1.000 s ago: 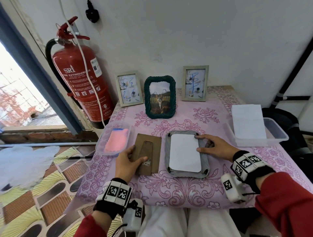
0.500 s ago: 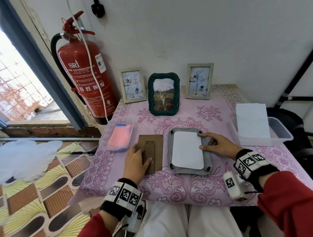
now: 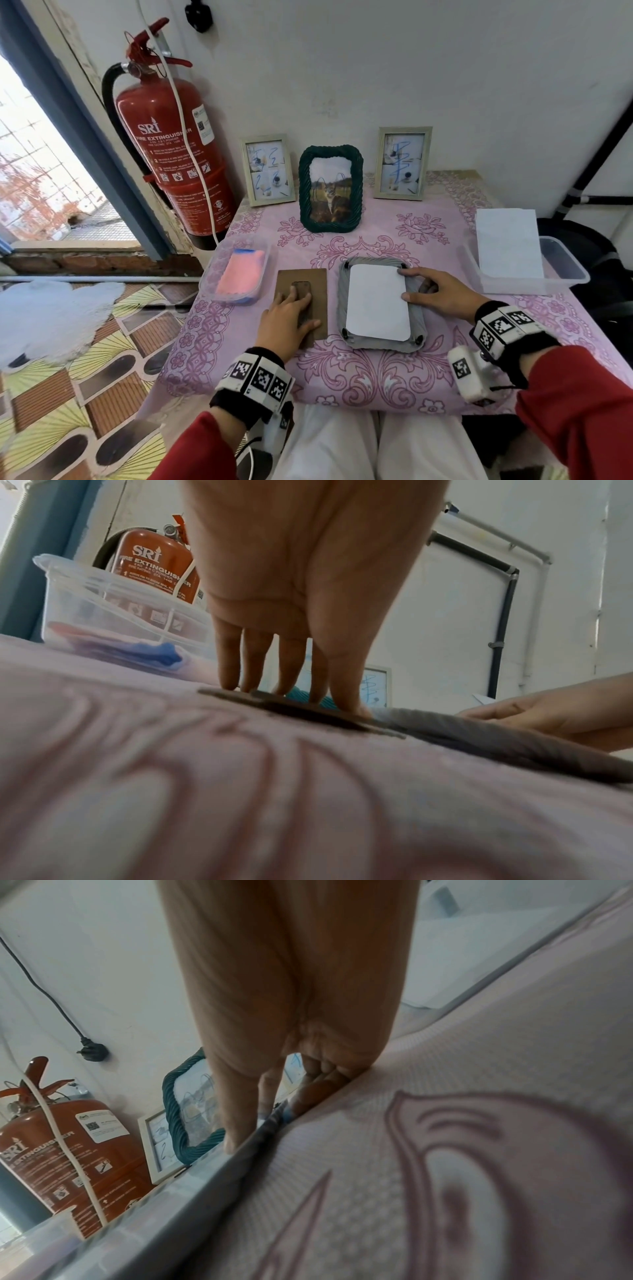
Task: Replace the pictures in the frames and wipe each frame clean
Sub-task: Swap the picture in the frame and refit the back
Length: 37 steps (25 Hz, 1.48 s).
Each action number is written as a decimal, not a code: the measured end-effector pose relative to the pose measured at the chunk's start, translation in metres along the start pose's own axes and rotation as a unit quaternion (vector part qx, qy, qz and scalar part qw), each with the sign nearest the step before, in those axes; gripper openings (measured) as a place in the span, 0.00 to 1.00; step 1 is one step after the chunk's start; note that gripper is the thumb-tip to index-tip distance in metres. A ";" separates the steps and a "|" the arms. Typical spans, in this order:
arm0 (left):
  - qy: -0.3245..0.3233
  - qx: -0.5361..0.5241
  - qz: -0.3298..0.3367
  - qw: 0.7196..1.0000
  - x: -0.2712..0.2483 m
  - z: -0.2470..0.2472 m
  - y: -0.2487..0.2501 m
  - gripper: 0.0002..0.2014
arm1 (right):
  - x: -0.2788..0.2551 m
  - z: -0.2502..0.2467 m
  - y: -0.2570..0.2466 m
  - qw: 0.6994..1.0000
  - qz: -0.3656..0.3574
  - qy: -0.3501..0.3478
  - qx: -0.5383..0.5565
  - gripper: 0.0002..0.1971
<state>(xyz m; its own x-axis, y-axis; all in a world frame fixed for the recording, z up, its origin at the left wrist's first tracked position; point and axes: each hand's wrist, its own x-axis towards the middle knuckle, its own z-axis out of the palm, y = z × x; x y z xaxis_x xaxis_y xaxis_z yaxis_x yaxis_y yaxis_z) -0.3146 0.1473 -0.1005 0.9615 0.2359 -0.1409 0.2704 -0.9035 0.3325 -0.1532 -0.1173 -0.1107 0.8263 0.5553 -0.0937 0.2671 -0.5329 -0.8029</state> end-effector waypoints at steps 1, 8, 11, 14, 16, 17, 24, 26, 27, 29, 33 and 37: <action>0.004 -0.006 -0.005 1.000 0.000 -0.001 0.002 0.28 | 0.000 0.000 0.000 1.000 0.002 0.000 0.001 0.25; 0.108 -0.070 0.031 0.991 0.007 -0.004 0.039 0.17 | -0.003 -0.001 -0.004 1.000 0.012 -0.008 0.007 0.25; 0.049 -0.058 -0.006 0.997 0.014 0.001 0.056 0.18 | -0.003 -0.001 -0.005 1.000 0.015 -0.011 0.013 0.25; 0.028 -0.043 -0.034 0.998 0.020 0.008 0.065 0.25 | -0.003 -0.001 -0.004 1.000 0.016 -0.013 0.022 0.26; 0.037 -0.046 -0.037 0.998 0.023 0.009 0.067 0.27 | -0.003 -0.001 -0.003 0.999 0.017 -0.015 0.028 0.26; 0.038 -0.053 -0.040 0.997 0.024 0.010 0.067 0.27 | -0.003 -0.001 -0.002 0.999 0.018 -0.016 0.031 0.27; 0.045 -0.128 -0.077 0.988 0.026 0.013 0.068 0.24 | -0.001 -0.001 0.003 0.999 0.005 -0.018 0.038 0.27; 0.046 -0.153 -0.092 0.983 0.026 0.015 0.069 0.24 | -0.001 -0.002 0.005 0.999 -0.001 -0.020 0.039 0.28; 0.049 -0.168 -0.099 0.980 0.026 0.015 0.069 0.23 | -0.001 -0.002 0.005 0.999 -0.004 -0.022 0.041 0.28; 0.056 -0.190 -0.109 0.974 0.027 0.015 0.068 0.22 | -0.001 -0.002 0.007 0.999 -0.007 -0.024 0.041 0.29; 0.049 -0.226 -0.116 0.966 0.030 0.016 0.067 0.20 | 0.000 -0.002 0.009 0.999 -0.007 -0.024 0.043 0.31; 0.039 -0.339 -0.113 0.933 0.031 0.019 0.065 0.17 | 0.000 -0.001 0.010 0.999 -0.004 -0.020 0.041 0.33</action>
<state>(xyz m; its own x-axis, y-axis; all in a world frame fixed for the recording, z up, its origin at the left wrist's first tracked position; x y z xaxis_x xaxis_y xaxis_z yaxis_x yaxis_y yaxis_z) -0.2680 0.0886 -0.1012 0.8700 0.4420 -0.2183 0.4091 -0.4001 0.8201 -0.1500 -0.1235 -0.1180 0.8028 0.5862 -0.1093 0.2313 -0.4750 -0.8491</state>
